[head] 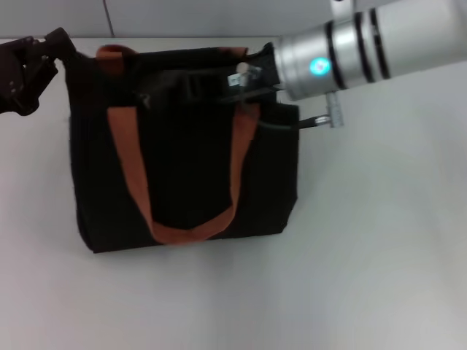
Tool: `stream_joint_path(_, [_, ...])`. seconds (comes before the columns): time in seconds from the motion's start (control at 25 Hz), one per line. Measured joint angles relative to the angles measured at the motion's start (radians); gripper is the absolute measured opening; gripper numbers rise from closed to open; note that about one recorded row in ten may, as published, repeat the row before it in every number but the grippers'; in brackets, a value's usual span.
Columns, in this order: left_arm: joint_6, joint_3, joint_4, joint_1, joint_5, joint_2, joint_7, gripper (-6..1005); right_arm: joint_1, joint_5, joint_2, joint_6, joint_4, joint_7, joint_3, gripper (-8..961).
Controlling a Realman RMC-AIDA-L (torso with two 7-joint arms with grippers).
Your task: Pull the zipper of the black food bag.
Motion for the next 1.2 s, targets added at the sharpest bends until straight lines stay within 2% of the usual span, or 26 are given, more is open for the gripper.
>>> stream_joint_path(0.28, [-0.015, 0.000, 0.000, 0.003, -0.018, 0.005, -0.001, 20, -0.192, -0.113, 0.000, -0.032, -0.251, 0.082, 0.116, -6])
stream_joint_path(0.36, [-0.019, 0.000, 0.000, 0.004, -0.020, 0.006, -0.001, 20, -0.198, -0.113, 0.000, -0.040, -0.262, 0.082, 0.123, -6])
stream_joint_path(0.68, [-0.025, 0.000, 0.000, 0.003, -0.026, 0.006, -0.005, 20, -0.163, -0.091, 0.001, -0.078, -0.267, 0.066, 0.119, 12])
stream_joint_path(0.92, [-0.046, 0.000, 0.006, 0.018, -0.032, 0.012, -0.003, 20, -0.094, -0.062, 0.001, -0.122, -0.202, 0.053, 0.120, 36])
stream_joint_path(1.12, [-0.089, 0.000, 0.009, 0.049, -0.032, 0.042, -0.008, 20, -0.069, -0.061, 0.002, -0.119, -0.171, 0.036, 0.126, 56])
stream_joint_path(1.2, [-0.099, 0.000, 0.010, 0.066, -0.032, 0.056, -0.011, 20, -0.064, -0.061, 0.002, -0.117, -0.164, 0.029, 0.129, 100])
